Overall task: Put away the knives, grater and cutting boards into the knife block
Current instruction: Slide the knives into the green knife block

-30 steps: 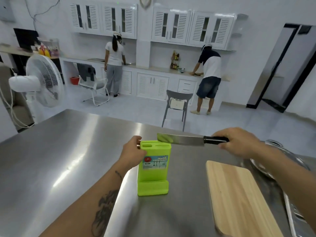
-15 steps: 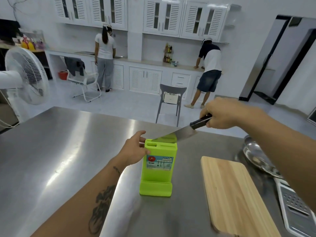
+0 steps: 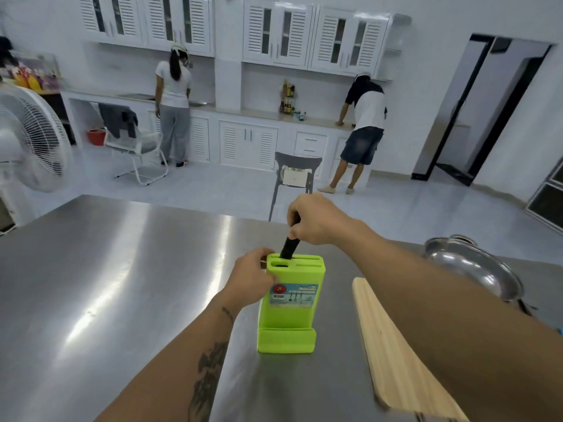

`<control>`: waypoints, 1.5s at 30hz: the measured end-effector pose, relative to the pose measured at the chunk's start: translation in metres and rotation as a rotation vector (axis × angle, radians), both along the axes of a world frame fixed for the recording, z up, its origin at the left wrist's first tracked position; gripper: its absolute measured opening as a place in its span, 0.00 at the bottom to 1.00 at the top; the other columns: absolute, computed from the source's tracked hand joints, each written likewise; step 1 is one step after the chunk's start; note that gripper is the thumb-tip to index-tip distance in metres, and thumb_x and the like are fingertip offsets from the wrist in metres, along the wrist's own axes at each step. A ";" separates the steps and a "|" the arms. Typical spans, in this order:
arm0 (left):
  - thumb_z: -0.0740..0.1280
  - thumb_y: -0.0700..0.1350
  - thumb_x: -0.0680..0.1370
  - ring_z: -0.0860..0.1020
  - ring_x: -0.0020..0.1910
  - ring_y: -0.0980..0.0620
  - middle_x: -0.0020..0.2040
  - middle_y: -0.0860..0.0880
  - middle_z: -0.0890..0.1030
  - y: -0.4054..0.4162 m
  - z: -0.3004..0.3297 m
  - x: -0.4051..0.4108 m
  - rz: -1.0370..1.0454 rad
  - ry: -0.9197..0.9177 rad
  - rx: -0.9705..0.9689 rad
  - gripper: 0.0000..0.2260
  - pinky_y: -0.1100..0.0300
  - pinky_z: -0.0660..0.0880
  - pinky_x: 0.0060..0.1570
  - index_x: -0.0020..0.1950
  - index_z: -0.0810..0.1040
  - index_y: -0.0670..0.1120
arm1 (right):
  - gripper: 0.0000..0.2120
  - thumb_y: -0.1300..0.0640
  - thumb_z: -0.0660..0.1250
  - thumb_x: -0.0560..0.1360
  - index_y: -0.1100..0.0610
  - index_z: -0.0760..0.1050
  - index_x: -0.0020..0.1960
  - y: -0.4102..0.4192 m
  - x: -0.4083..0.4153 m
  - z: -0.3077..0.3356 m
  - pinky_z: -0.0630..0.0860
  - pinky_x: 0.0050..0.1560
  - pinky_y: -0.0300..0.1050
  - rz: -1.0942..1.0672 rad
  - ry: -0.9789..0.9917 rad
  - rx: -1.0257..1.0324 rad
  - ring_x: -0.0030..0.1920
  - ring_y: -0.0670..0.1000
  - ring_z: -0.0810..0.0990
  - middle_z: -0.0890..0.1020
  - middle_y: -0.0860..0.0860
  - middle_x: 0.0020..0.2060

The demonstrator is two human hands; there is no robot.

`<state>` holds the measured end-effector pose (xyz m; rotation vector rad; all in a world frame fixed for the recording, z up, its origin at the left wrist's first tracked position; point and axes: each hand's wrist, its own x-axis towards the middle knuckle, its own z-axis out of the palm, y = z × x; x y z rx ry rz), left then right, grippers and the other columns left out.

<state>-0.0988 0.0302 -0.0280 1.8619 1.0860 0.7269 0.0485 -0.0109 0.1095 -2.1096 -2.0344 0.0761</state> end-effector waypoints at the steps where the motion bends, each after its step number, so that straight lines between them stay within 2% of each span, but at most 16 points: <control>1: 0.71 0.36 0.69 0.79 0.52 0.53 0.52 0.50 0.80 -0.001 0.000 0.000 0.009 -0.004 0.001 0.20 0.67 0.74 0.40 0.59 0.77 0.49 | 0.06 0.58 0.75 0.67 0.54 0.79 0.41 0.001 0.001 -0.002 0.76 0.42 0.46 -0.013 0.054 0.026 0.44 0.52 0.78 0.80 0.50 0.40; 4: 0.72 0.35 0.68 0.79 0.49 0.54 0.51 0.50 0.80 -0.003 -0.003 0.002 0.033 -0.022 0.000 0.19 0.69 0.72 0.36 0.56 0.77 0.51 | 0.09 0.55 0.77 0.67 0.54 0.78 0.44 0.002 -0.001 -0.011 0.78 0.45 0.49 -0.056 0.204 0.099 0.45 0.54 0.79 0.81 0.52 0.42; 7: 0.74 0.36 0.66 0.78 0.49 0.54 0.52 0.50 0.80 -0.003 -0.006 0.004 0.061 -0.045 -0.018 0.22 0.64 0.75 0.39 0.57 0.76 0.51 | 0.09 0.52 0.74 0.69 0.53 0.78 0.46 0.004 -0.010 -0.019 0.80 0.48 0.54 -0.078 0.293 0.158 0.45 0.56 0.80 0.82 0.53 0.43; 11: 0.76 0.37 0.65 0.77 0.50 0.52 0.51 0.51 0.79 -0.005 -0.006 0.008 0.108 -0.033 -0.007 0.24 0.57 0.78 0.44 0.59 0.75 0.49 | 0.07 0.53 0.72 0.72 0.54 0.79 0.47 0.005 -0.018 -0.023 0.78 0.50 0.53 -0.112 0.389 0.213 0.48 0.57 0.79 0.82 0.54 0.45; 16: 0.77 0.40 0.64 0.77 0.53 0.51 0.55 0.52 0.77 -0.004 -0.009 0.009 0.115 0.011 0.035 0.26 0.54 0.78 0.49 0.60 0.74 0.51 | 0.07 0.52 0.71 0.72 0.52 0.78 0.49 0.006 -0.020 -0.033 0.78 0.50 0.50 -0.165 0.498 0.254 0.47 0.55 0.79 0.82 0.52 0.44; 19: 0.76 0.41 0.66 0.75 0.55 0.51 0.57 0.52 0.76 -0.003 -0.009 0.011 0.112 0.042 0.059 0.26 0.53 0.78 0.51 0.62 0.73 0.52 | 0.08 0.51 0.70 0.73 0.51 0.77 0.50 0.007 -0.018 -0.034 0.77 0.47 0.48 -0.170 0.538 0.244 0.46 0.54 0.80 0.82 0.51 0.44; 23: 0.76 0.42 0.66 0.76 0.55 0.51 0.57 0.53 0.75 -0.003 -0.008 0.011 0.109 0.052 0.062 0.27 0.52 0.78 0.52 0.63 0.73 0.51 | 0.11 0.53 0.69 0.75 0.51 0.73 0.56 0.004 -0.014 -0.035 0.72 0.35 0.42 -0.143 0.611 0.179 0.41 0.52 0.81 0.81 0.51 0.43; 26: 0.75 0.42 0.67 0.76 0.56 0.51 0.57 0.53 0.75 -0.004 -0.010 0.010 0.115 0.037 0.061 0.27 0.50 0.79 0.53 0.64 0.73 0.51 | 0.13 0.53 0.69 0.75 0.49 0.72 0.58 0.000 -0.008 -0.037 0.76 0.38 0.45 -0.146 0.646 0.159 0.40 0.50 0.82 0.83 0.50 0.41; 29: 0.74 0.41 0.69 0.75 0.57 0.51 0.58 0.53 0.75 -0.006 -0.012 0.011 0.126 0.018 0.071 0.26 0.52 0.78 0.53 0.65 0.72 0.51 | 0.17 0.53 0.69 0.75 0.50 0.72 0.63 -0.006 -0.002 -0.038 0.80 0.46 0.52 -0.158 0.650 0.150 0.44 0.51 0.82 0.84 0.51 0.41; 33: 0.74 0.40 0.69 0.75 0.57 0.52 0.59 0.53 0.75 -0.010 -0.013 0.011 0.140 -0.030 0.062 0.25 0.56 0.76 0.53 0.64 0.73 0.51 | 0.27 0.54 0.68 0.76 0.50 0.64 0.73 -0.018 0.003 -0.042 0.76 0.49 0.46 -0.144 0.592 0.133 0.49 0.49 0.79 0.81 0.48 0.47; 37: 0.72 0.40 0.72 0.75 0.59 0.52 0.58 0.53 0.73 -0.018 -0.007 0.007 0.221 -0.075 0.111 0.23 0.55 0.76 0.56 0.66 0.72 0.47 | 0.31 0.54 0.68 0.76 0.47 0.60 0.75 -0.035 0.012 -0.055 0.75 0.52 0.47 -0.152 0.509 0.102 0.51 0.51 0.79 0.78 0.49 0.52; 39: 0.70 0.41 0.73 0.76 0.56 0.52 0.56 0.53 0.75 -0.023 -0.002 0.005 0.292 -0.114 0.196 0.16 0.56 0.77 0.52 0.60 0.75 0.49 | 0.30 0.53 0.69 0.76 0.47 0.61 0.75 -0.043 0.019 -0.063 0.75 0.55 0.49 -0.170 0.482 0.094 0.53 0.52 0.78 0.77 0.50 0.54; 42: 0.67 0.38 0.73 0.78 0.47 0.54 0.48 0.53 0.78 -0.033 0.011 0.004 0.276 -0.157 0.329 0.09 0.65 0.72 0.43 0.50 0.76 0.50 | 0.30 0.55 0.68 0.77 0.49 0.61 0.75 -0.058 0.031 -0.073 0.73 0.57 0.48 -0.201 0.485 0.070 0.55 0.51 0.74 0.77 0.50 0.54; 45: 0.64 0.38 0.71 0.78 0.41 0.55 0.43 0.54 0.79 -0.042 0.026 0.012 0.153 -0.190 0.410 0.08 0.61 0.76 0.42 0.46 0.77 0.50 | 0.29 0.56 0.68 0.77 0.50 0.62 0.75 -0.075 0.045 -0.081 0.73 0.56 0.48 -0.251 0.482 0.055 0.55 0.51 0.73 0.77 0.52 0.54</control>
